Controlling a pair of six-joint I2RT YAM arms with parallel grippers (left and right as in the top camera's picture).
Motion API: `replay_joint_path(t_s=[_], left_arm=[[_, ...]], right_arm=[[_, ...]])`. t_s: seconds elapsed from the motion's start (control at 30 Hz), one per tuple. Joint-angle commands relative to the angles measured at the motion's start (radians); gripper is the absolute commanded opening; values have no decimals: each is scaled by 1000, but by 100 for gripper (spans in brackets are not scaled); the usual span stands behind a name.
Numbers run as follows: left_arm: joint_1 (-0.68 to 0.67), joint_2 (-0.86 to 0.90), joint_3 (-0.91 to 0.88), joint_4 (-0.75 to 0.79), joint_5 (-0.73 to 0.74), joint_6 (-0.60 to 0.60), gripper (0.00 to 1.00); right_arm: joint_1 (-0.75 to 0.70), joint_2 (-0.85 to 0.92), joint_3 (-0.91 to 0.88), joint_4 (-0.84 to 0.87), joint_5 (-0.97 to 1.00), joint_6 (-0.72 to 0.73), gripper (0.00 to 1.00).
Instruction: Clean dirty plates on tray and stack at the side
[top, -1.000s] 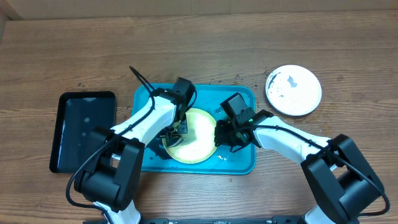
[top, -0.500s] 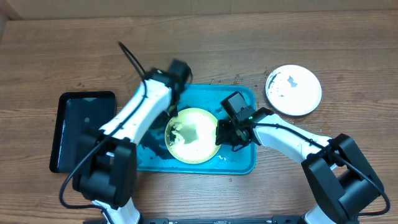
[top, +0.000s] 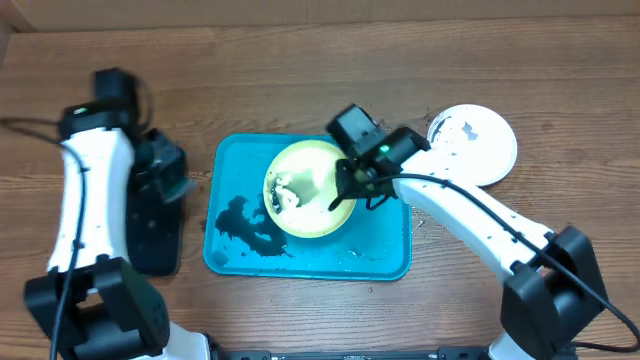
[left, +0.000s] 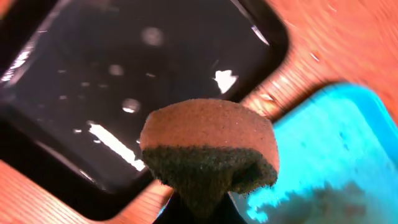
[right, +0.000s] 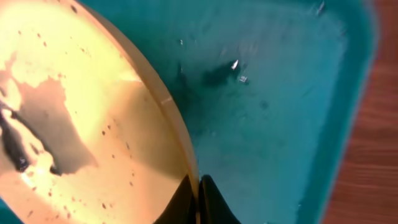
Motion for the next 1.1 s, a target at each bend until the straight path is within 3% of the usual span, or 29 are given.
replay_joint_path(t_s=[0.0, 0.33, 0.57, 0.77, 0.8, 0.87, 1.0, 1.07], left_arm=[[82, 2, -50, 35, 47, 14, 4], [208, 68, -151, 211, 42, 21, 4], [225, 143, -151, 211, 41, 38, 4], [235, 175, -151, 238, -24, 40, 4], [238, 176, -151, 243, -24, 39, 13], [243, 176, -151, 248, -24, 39, 43], [251, 176, -150, 249, -23, 39, 85], [251, 176, -150, 251, -11, 39, 95]], right_arm=[[76, -7, 140, -71, 324, -79, 4], [283, -7, 239, -180, 695, -206, 4], [371, -7, 239, -227, 900, -206, 4], [418, -7, 239, -256, 960, -226, 4], [424, -7, 239, -263, 961, -235, 4], [433, -7, 239, -272, 969, -251, 4], [443, -7, 239, -278, 1003, -255, 4], [442, -7, 239, -282, 1009, -255, 4]])
